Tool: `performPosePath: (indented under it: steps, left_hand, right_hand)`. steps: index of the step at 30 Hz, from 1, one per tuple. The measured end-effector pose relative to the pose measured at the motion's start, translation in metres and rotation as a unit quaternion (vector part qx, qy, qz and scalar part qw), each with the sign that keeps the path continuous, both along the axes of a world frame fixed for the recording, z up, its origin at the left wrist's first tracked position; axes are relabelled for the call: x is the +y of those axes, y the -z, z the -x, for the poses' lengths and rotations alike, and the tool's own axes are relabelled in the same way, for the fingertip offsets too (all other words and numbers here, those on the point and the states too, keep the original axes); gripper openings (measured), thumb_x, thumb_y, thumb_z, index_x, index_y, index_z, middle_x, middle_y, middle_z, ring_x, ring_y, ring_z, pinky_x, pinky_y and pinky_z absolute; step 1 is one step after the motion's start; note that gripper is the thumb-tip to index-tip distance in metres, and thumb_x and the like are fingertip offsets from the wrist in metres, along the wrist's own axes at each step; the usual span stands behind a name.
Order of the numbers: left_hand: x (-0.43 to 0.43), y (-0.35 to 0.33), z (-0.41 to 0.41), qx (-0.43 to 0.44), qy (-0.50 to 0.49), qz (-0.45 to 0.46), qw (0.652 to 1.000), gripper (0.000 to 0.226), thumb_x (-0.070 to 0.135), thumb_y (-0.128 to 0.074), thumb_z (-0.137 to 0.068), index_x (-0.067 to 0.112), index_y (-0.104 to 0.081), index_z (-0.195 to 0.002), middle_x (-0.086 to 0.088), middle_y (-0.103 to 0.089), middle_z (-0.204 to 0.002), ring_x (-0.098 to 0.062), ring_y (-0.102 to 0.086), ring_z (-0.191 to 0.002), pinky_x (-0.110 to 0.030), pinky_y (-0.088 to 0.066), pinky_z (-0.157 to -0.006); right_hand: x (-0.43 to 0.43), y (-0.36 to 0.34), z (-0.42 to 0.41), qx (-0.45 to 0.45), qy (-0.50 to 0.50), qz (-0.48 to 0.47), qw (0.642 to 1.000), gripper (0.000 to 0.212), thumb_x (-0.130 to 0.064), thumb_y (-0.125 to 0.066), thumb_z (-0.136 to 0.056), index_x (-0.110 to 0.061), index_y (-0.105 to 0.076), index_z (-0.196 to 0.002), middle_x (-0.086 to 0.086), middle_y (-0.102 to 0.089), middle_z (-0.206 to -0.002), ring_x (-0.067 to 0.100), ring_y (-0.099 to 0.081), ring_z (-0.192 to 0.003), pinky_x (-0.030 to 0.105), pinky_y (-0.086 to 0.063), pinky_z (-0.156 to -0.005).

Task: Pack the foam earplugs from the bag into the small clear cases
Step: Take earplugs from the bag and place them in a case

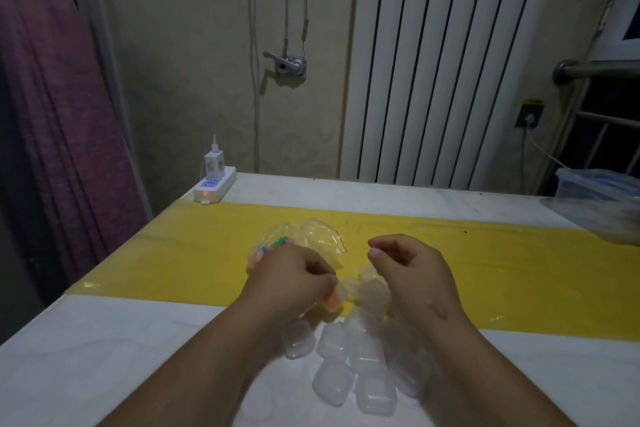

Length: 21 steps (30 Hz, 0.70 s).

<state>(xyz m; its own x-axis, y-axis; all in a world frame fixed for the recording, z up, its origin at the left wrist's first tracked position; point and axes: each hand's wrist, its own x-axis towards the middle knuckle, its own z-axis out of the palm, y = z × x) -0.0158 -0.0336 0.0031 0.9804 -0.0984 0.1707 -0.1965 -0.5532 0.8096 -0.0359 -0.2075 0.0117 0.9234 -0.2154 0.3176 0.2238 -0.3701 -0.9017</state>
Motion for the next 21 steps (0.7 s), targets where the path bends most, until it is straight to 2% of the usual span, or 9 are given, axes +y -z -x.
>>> performPosePath:
  steps: [1,3,6,9,12,15,17,19,21]
  left_hand:
    - [0.0,0.0,0.0,0.003,0.005,-0.062,0.998,0.009,0.025,-0.07,-0.078,0.03,-0.077,-0.073,0.019,-0.071,-0.074,0.011,-0.059,-0.084,-0.015,-0.042,-0.087]
    - [0.001,0.0,-0.001,-0.012,0.011,-0.155,0.988,0.01,0.035,-0.066,-0.081,0.033,-0.076,-0.081,0.019,-0.071,-0.085,0.003,-0.06,-0.092,-0.023,-0.044,-0.088]
    - [0.002,-0.001,-0.002,-0.082,-0.031,-0.136,0.987,0.016,0.037,-0.062,-0.088,0.034,-0.073,-0.1,0.016,-0.065,-0.095,-0.004,-0.057,-0.093,-0.026,-0.044,-0.084]
    - [0.005,-0.006,-0.005,-0.17,-0.127,-0.14,0.967,0.029,0.019,-0.061,-0.088,0.031,-0.068,-0.113,0.01,-0.062,-0.098,-0.013,-0.049,-0.099,-0.027,-0.037,-0.077]
    - [0.01,0.0,-0.011,-0.18,-0.147,-0.191,0.954,0.036,0.015,-0.06,-0.082,0.029,-0.068,-0.114,0.008,-0.065,-0.107,-0.018,-0.046,-0.103,-0.029,-0.038,-0.081]
    - [0.012,0.008,-0.017,-0.188,-0.137,-0.249,0.94,0.029,0.043,-0.065,-0.083,0.031,-0.071,-0.108,0.009,-0.065,-0.105,-0.019,-0.048,-0.1,-0.032,-0.041,-0.082]
    - [0.013,0.011,-0.021,-0.195,-0.145,-0.27,0.932,0.038,0.061,-0.063,-0.081,0.03,-0.074,-0.101,0.008,-0.066,-0.099,-0.021,-0.05,-0.095,-0.033,-0.041,-0.078]
    - [0.014,0.013,-0.022,-0.193,-0.154,-0.293,0.924,0.04,0.063,-0.06,-0.082,0.03,-0.075,-0.099,0.007,-0.066,-0.098,-0.021,-0.05,-0.094,-0.032,-0.04,-0.076]
    - [0.015,0.015,-0.023,-0.184,-0.144,-0.305,0.923,0.038,0.062,-0.058,-0.085,0.033,-0.076,-0.101,0.008,-0.065,-0.103,-0.02,-0.049,-0.096,-0.031,-0.04,-0.077]
  right_hand:
    - [0.0,0.001,0.0,0.003,0.006,0.012,1.0,0.01,-0.019,-0.068,-0.088,-0.027,-0.073,-0.091,-0.011,-0.071,-0.085,0.005,-0.065,-0.082,0.023,-0.048,-0.07]
    - [0.0,0.002,0.0,0.006,0.017,0.033,0.999,0.01,-0.019,-0.067,-0.088,-0.027,-0.073,-0.09,-0.012,-0.071,-0.084,0.004,-0.064,-0.081,0.023,-0.048,-0.069]
    - [-0.002,0.002,-0.001,-0.004,0.027,0.083,0.996,0.012,-0.02,-0.064,-0.089,-0.03,-0.071,-0.09,-0.016,-0.068,-0.08,0.001,-0.06,-0.076,0.017,-0.043,-0.063]
    - [-0.003,0.002,-0.004,0.0,0.034,0.12,0.992,0.016,-0.019,-0.061,-0.092,-0.032,-0.07,-0.092,-0.018,-0.065,-0.081,-0.003,-0.057,-0.073,0.011,-0.038,-0.06]
    - [-0.004,0.0,-0.01,0.016,0.029,0.113,0.993,0.022,-0.013,-0.057,-0.093,-0.032,-0.068,-0.091,-0.015,-0.069,-0.089,-0.002,-0.061,-0.083,0.012,-0.042,-0.066]
    - [-0.005,-0.007,-0.019,0.035,0.028,0.101,0.994,0.023,-0.009,-0.055,-0.093,-0.028,-0.067,-0.09,-0.01,-0.072,-0.087,0.004,-0.063,-0.083,0.014,-0.042,-0.064]
    - [-0.006,-0.014,-0.028,0.061,0.02,0.122,0.99,0.019,-0.011,-0.056,-0.092,-0.025,-0.068,-0.093,-0.01,-0.072,-0.086,0.01,-0.063,-0.08,0.018,-0.042,-0.061]
    - [-0.003,-0.023,-0.037,0.085,0.006,0.161,0.983,0.019,-0.016,-0.054,-0.093,-0.023,-0.07,-0.101,-0.01,-0.072,-0.088,0.012,-0.064,-0.082,0.023,-0.044,-0.062]
    - [0.004,-0.027,-0.042,0.09,-0.01,0.2,0.976,0.021,-0.022,-0.052,-0.095,-0.021,-0.071,-0.105,-0.006,-0.073,-0.096,0.015,-0.064,-0.091,0.026,-0.045,-0.07]
